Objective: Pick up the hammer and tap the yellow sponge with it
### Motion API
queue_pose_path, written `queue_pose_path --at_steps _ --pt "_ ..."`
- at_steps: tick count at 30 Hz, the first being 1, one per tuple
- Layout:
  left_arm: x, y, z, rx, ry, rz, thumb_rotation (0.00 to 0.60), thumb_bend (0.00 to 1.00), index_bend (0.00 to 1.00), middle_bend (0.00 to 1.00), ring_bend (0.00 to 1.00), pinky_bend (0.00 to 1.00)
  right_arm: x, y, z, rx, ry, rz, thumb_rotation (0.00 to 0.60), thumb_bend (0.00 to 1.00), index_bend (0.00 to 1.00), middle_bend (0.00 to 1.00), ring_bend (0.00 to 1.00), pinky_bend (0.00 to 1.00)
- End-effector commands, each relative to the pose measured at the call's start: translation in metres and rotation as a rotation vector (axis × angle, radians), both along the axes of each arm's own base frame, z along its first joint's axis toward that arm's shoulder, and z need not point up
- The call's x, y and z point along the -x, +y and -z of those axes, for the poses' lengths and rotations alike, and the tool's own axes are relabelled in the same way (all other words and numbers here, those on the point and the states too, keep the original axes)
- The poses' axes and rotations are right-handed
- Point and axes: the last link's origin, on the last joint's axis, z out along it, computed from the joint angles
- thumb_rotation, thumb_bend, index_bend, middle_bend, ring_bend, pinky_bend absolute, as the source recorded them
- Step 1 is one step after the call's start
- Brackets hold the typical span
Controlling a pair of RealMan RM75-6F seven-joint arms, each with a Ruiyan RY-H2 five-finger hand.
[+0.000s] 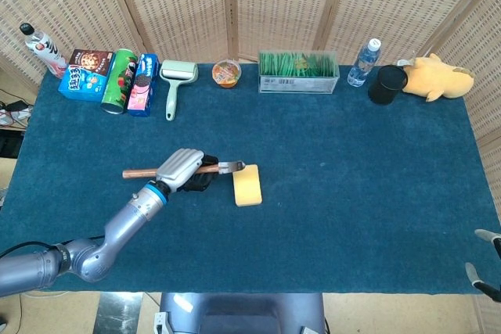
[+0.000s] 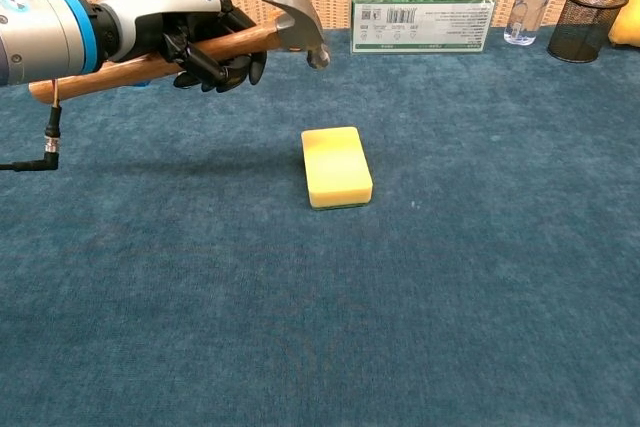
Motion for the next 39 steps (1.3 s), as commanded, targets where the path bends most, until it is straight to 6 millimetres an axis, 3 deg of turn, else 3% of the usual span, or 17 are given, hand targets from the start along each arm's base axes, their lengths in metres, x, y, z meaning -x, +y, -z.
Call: queue_pose_path --at_steps 1,21,28,36,39 --pt "0.001 -0.001 0.000 0.007 0.004 -0.005 0.600 0.71 0.69 0.73 0.70 0.79 0.000 0.000 0.000 -0.001 0.000 -0.001 0.600 0.33 0.28 0.33 0.35 0.38" --pt "0.003 0.001 0.017 0.187 0.082 -0.092 0.600 0.70 0.69 0.73 0.70 0.79 0.000 0.001 0.000 0.001 0.002 0.004 0.600 0.33 0.28 0.33 0.35 0.39" --pt "-0.004 0.006 0.035 0.227 0.108 -0.106 0.600 0.70 0.69 0.73 0.70 0.79 0.002 0.001 -0.001 0.008 0.000 0.011 0.600 0.33 0.28 0.33 0.35 0.39" --pt "-0.016 0.013 0.072 0.263 0.273 -0.073 0.600 0.70 0.69 0.73 0.70 0.79 0.006 0.006 -0.004 0.023 -0.009 0.026 0.600 0.33 0.27 0.33 0.35 0.39" --pt "-0.021 0.015 0.072 0.273 0.315 -0.072 0.600 0.70 0.69 0.73 0.70 0.79 0.008 0.008 -0.004 0.028 -0.012 0.028 0.600 0.33 0.27 0.33 0.35 0.39"
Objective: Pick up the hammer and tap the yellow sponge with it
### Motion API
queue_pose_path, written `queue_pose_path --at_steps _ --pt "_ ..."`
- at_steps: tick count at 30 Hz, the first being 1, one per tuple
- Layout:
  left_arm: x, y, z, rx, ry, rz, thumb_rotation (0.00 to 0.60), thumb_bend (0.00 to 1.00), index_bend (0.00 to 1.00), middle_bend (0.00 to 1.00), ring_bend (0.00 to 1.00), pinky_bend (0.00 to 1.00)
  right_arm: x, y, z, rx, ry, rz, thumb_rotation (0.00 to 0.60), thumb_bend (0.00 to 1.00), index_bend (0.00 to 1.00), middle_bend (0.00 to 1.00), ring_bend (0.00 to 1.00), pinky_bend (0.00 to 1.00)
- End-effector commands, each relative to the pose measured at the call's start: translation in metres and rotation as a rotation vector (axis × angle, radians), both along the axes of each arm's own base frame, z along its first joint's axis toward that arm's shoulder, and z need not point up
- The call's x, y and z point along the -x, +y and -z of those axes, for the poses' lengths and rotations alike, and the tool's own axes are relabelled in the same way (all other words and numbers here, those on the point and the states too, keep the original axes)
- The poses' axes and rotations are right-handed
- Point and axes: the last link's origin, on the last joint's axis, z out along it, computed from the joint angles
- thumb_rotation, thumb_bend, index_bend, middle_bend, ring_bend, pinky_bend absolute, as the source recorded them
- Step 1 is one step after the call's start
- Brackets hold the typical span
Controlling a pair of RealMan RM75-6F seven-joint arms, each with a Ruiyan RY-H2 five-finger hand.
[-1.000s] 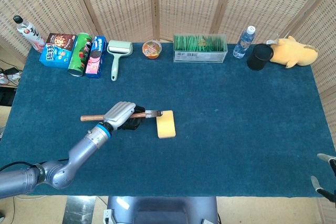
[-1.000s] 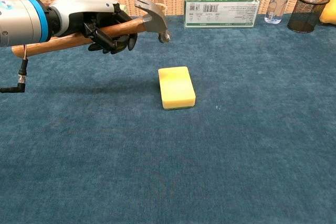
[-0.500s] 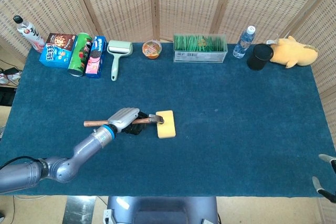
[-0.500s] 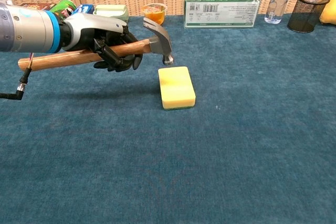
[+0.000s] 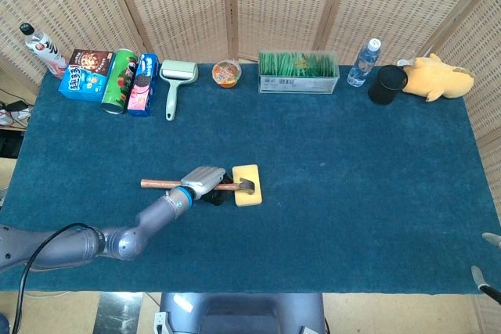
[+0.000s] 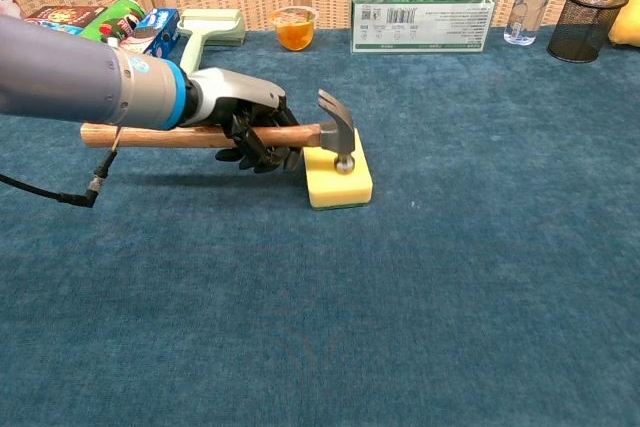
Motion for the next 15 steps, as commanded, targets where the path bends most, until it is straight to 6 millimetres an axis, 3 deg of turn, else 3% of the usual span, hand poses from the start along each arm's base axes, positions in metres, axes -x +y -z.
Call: queue_pose_path --at_steps 1,9,15 --pt "-0.007 0.002 0.006 0.014 0.075 0.015 0.600 0.70 0.69 0.73 0.70 0.79 0.001 0.002 -0.001 0.005 -0.001 0.004 0.600 0.33 0.27 0.33 0.35 0.39" --pt "-0.021 0.005 -0.020 -0.115 -0.071 -0.035 0.600 0.70 0.69 0.73 0.70 0.79 0.002 0.003 -0.001 0.008 -0.002 -0.001 0.600 0.33 0.27 0.33 0.35 0.39" --pt "-0.015 0.000 -0.045 -0.127 -0.177 -0.079 0.600 0.69 0.69 0.73 0.70 0.79 -0.001 0.001 0.000 0.006 -0.001 -0.010 0.600 0.33 0.27 0.33 0.35 0.38"
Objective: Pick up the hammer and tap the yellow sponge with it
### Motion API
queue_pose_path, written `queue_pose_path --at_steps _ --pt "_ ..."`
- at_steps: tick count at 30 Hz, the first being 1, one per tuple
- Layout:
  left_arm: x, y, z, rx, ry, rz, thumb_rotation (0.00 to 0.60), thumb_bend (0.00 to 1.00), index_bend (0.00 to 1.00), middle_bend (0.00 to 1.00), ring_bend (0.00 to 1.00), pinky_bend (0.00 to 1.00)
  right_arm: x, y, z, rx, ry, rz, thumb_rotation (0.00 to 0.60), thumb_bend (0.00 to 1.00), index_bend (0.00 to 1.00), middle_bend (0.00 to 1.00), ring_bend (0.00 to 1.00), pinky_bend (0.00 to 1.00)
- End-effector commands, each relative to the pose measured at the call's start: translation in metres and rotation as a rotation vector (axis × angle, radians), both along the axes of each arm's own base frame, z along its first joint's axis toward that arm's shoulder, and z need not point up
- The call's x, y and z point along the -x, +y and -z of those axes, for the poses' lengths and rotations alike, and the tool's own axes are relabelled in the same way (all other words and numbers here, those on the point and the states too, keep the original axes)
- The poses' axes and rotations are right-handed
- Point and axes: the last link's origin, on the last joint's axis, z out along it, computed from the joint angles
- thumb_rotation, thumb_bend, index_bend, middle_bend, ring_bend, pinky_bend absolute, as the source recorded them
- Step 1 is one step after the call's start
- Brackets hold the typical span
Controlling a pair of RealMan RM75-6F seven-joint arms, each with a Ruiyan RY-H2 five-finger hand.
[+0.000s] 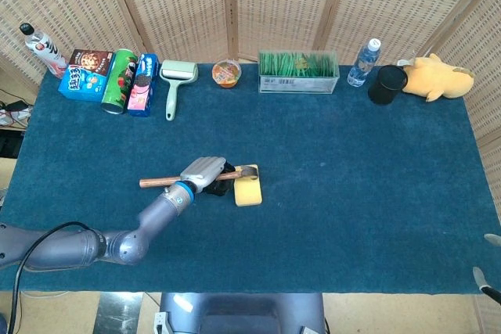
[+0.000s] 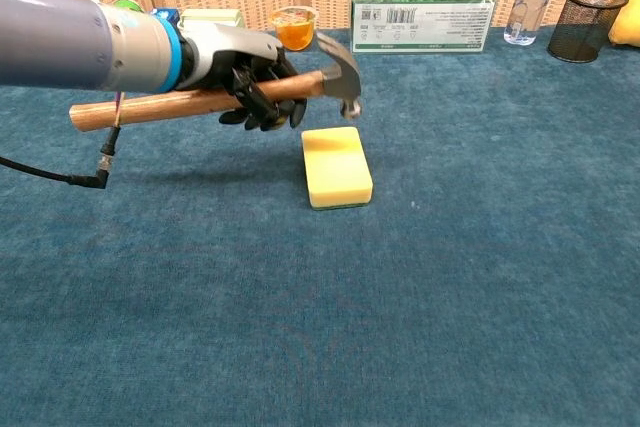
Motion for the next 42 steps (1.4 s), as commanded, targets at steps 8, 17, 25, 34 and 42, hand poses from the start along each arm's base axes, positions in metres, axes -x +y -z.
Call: queue_pose_path --at_steps 8,17,25,34,42 --pt "0.042 -0.023 -0.043 -0.025 -0.030 0.001 0.600 0.66 0.69 0.73 0.70 0.79 -0.006 -0.008 0.004 -0.018 -0.001 -0.026 0.600 0.33 0.27 0.33 0.35 0.38" --pt "0.107 -0.043 -0.058 -0.113 0.023 -0.005 0.600 0.65 0.69 0.73 0.70 0.78 -0.013 -0.018 0.007 -0.039 0.009 -0.048 0.600 0.33 0.25 0.33 0.35 0.38" --pt "0.156 -0.047 -0.050 -0.168 0.093 0.009 0.600 0.58 0.69 0.73 0.69 0.67 -0.017 -0.024 0.011 -0.062 0.016 -0.052 0.600 0.33 0.25 0.33 0.35 0.38" --pt "0.177 -0.034 -0.027 -0.213 0.148 0.021 0.600 0.36 0.55 0.52 0.38 0.43 -0.016 -0.026 0.011 -0.070 0.017 -0.045 0.600 0.33 0.25 0.33 0.35 0.38" --pt "0.160 -0.024 -0.011 -0.289 0.119 0.059 0.600 0.19 0.08 0.16 0.04 0.20 -0.017 -0.030 0.012 -0.075 0.015 -0.056 0.600 0.33 0.25 0.33 0.35 0.38"
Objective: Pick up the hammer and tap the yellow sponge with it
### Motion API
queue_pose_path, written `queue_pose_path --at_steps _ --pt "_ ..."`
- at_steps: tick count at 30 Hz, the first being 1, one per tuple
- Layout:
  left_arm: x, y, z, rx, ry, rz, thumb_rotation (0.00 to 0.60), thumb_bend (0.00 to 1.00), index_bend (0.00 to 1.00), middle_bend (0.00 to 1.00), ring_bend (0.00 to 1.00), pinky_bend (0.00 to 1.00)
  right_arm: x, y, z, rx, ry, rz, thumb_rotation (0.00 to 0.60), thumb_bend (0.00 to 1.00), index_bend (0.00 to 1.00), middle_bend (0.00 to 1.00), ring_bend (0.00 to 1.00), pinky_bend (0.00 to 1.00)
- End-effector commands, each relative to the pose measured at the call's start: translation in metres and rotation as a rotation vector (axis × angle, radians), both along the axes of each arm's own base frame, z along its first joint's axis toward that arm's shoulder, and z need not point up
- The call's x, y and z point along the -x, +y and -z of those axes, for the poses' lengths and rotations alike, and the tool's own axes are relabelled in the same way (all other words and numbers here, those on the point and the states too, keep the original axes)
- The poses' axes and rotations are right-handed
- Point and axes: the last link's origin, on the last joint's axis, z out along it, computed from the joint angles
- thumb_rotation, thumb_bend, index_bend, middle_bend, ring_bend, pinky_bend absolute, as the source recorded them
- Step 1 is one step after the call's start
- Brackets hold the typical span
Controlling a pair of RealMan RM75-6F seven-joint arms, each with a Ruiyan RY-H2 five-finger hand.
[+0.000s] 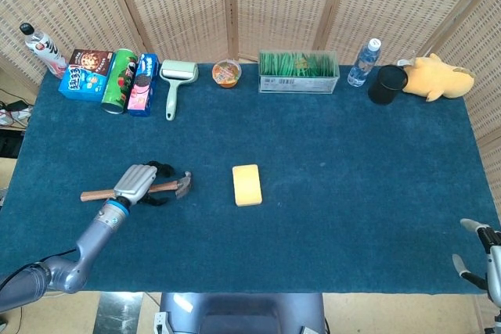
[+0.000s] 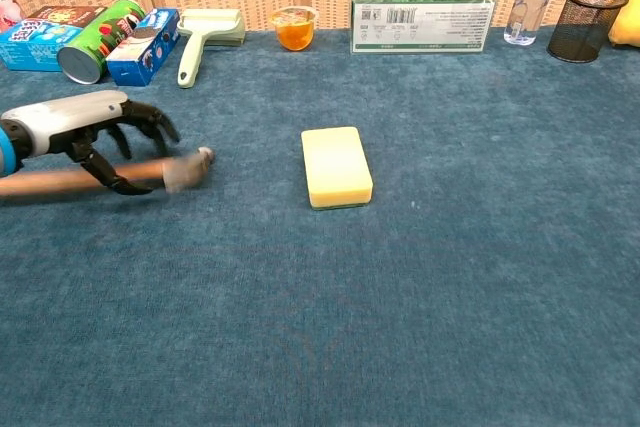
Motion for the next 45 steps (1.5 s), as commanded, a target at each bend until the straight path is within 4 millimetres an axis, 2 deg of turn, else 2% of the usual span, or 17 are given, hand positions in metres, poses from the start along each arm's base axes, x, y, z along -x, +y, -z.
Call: queue_pose_path --at_steps 1,5,12,14,15,19,21,24,32,36,40,45 --pt "-0.011 0.004 -0.001 -0.049 -0.017 0.036 0.600 0.19 0.04 0.13 0.02 0.18 -0.001 -0.001 0.000 0.000 -0.001 -0.005 0.600 0.33 0.25 0.33 0.35 0.38" --pt "-0.018 0.005 -0.008 -0.098 -0.048 0.057 0.600 0.18 0.01 0.11 0.00 0.16 0.000 -0.002 0.000 -0.001 -0.002 -0.005 0.600 0.33 0.25 0.33 0.35 0.38" --pt "-0.017 -0.010 -0.040 -0.163 -0.070 0.067 0.600 0.20 0.01 0.12 0.00 0.17 0.001 -0.007 -0.002 -0.002 0.001 -0.006 0.600 0.33 0.25 0.33 0.35 0.38" --pt "-0.011 -0.019 -0.054 -0.181 -0.062 0.059 0.600 0.23 0.02 0.12 0.01 0.18 0.000 -0.011 -0.004 0.000 0.005 -0.015 0.600 0.33 0.25 0.33 0.35 0.38" --pt "-0.003 -0.027 -0.067 -0.200 -0.052 0.036 0.600 0.23 0.03 0.12 0.01 0.18 -0.002 -0.015 -0.004 0.001 0.010 -0.029 0.600 0.33 0.25 0.33 0.35 0.38" --pt "0.008 -0.042 -0.090 -0.223 -0.029 -0.008 0.600 0.24 0.14 0.16 0.04 0.19 -0.006 -0.022 -0.002 -0.007 0.013 -0.049 0.600 0.33 0.25 0.33 0.35 0.38" --pt "0.020 -0.059 -0.109 -0.260 -0.010 -0.050 0.600 0.24 0.17 0.17 0.06 0.19 -0.009 -0.029 0.002 -0.022 0.008 -0.068 0.600 0.33 0.25 0.33 0.35 0.38" --pt "0.031 -0.082 -0.124 -0.288 0.001 -0.086 0.600 0.24 0.21 0.20 0.07 0.20 -0.013 -0.037 0.008 -0.041 0.003 -0.092 0.600 0.33 0.25 0.33 0.35 0.38" --pt "0.052 -0.131 -0.153 -0.374 0.030 -0.148 0.600 0.24 0.26 0.24 0.11 0.21 -0.026 -0.056 0.020 -0.078 -0.003 -0.165 0.600 0.33 0.26 0.34 0.35 0.38" --pt "0.055 -0.153 -0.167 -0.431 0.038 -0.151 0.600 0.24 0.26 0.25 0.12 0.21 -0.034 -0.065 0.026 -0.094 0.001 -0.201 0.600 0.33 0.26 0.34 0.35 0.37" --pt "0.054 -0.164 -0.174 -0.466 0.031 -0.147 0.600 0.24 0.27 0.26 0.13 0.21 -0.037 -0.067 0.026 -0.095 0.001 -0.219 0.600 0.33 0.26 0.34 0.35 0.37" --pt "0.052 -0.167 -0.178 -0.503 0.024 -0.139 0.600 0.24 0.28 0.26 0.13 0.21 -0.037 -0.067 0.025 -0.090 -0.001 -0.223 0.600 0.33 0.26 0.34 0.35 0.37"
